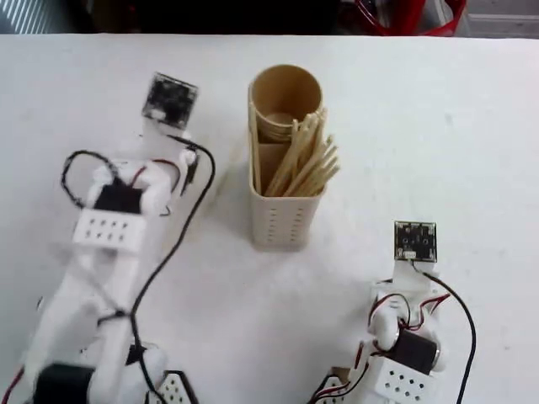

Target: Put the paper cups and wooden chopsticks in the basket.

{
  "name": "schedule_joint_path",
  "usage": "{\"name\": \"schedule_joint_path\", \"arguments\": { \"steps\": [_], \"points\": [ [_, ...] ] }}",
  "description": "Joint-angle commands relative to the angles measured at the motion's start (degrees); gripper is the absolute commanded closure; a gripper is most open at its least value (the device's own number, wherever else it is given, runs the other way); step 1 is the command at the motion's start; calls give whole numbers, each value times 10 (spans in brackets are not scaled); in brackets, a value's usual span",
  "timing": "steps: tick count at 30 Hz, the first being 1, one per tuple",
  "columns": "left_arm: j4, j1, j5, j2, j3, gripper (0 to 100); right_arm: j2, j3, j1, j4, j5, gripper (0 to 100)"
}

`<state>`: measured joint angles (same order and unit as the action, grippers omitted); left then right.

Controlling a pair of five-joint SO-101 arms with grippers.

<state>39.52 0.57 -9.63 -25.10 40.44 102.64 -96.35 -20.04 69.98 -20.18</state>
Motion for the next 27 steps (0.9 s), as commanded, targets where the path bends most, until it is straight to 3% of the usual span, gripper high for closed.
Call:
{"name": "schedule_joint_path", "arguments": {
  "steps": [1,9,21,27],
  "points": [
    [18,25,-45,155,-53,873,6,-5,-5,-6,4,963],
    [105,36,-41,292,-142,873,6,-5,-6,-6,4,963],
    [161,52,-38,408,-220,873,6,-5,-6,-6,4,963],
    [215,51,-38,458,-280,979,6,-5,-6,-6,4,963]
  ]
}}
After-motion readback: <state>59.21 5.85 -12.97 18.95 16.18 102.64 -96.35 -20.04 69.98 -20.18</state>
